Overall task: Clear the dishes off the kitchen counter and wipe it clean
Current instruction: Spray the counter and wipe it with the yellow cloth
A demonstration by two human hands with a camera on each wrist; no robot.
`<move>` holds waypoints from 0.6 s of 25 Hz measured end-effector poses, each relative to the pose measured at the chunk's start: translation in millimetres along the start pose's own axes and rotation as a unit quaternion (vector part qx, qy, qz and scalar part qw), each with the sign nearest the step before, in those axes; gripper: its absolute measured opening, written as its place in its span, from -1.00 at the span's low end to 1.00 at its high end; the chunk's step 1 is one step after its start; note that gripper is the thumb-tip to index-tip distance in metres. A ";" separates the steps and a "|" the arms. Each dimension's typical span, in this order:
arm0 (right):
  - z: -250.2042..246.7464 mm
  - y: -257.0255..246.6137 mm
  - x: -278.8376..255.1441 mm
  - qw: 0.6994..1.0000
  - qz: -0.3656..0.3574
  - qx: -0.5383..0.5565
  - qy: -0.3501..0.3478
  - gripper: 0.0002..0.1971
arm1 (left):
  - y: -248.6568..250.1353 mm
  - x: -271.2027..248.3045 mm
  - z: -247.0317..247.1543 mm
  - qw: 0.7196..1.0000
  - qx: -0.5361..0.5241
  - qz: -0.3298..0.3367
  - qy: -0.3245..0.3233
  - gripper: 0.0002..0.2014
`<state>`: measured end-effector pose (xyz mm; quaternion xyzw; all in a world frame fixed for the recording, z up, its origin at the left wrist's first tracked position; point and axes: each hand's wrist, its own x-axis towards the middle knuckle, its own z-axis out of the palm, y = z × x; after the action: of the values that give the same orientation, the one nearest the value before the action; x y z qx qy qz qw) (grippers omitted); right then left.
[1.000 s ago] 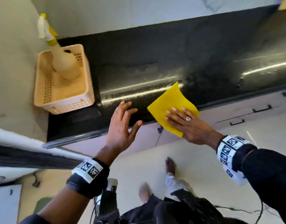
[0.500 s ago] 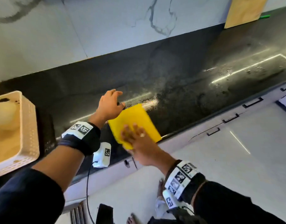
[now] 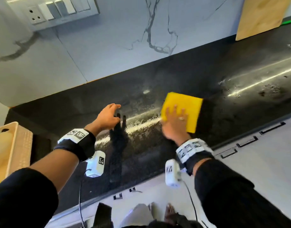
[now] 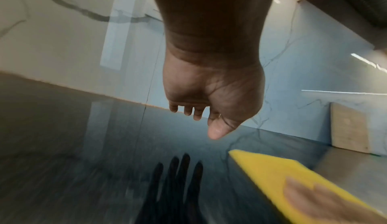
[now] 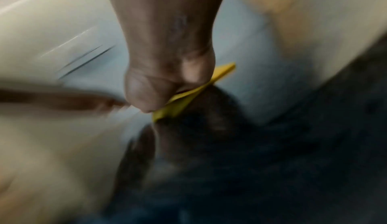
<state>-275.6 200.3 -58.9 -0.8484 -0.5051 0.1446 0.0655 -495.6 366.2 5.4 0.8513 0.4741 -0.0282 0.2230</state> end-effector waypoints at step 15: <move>-44.2 -8.1 200.7 0.995 0.052 -0.025 -0.076 -0.35 | -29.0 148.0 -12.6 0.980 0.050 -0.089 -0.169 0.45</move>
<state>-178.7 381.5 -50.8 -0.8612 -0.4676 0.1992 -0.0024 -440.2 502.0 -31.9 0.7986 0.5016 -0.2152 0.2536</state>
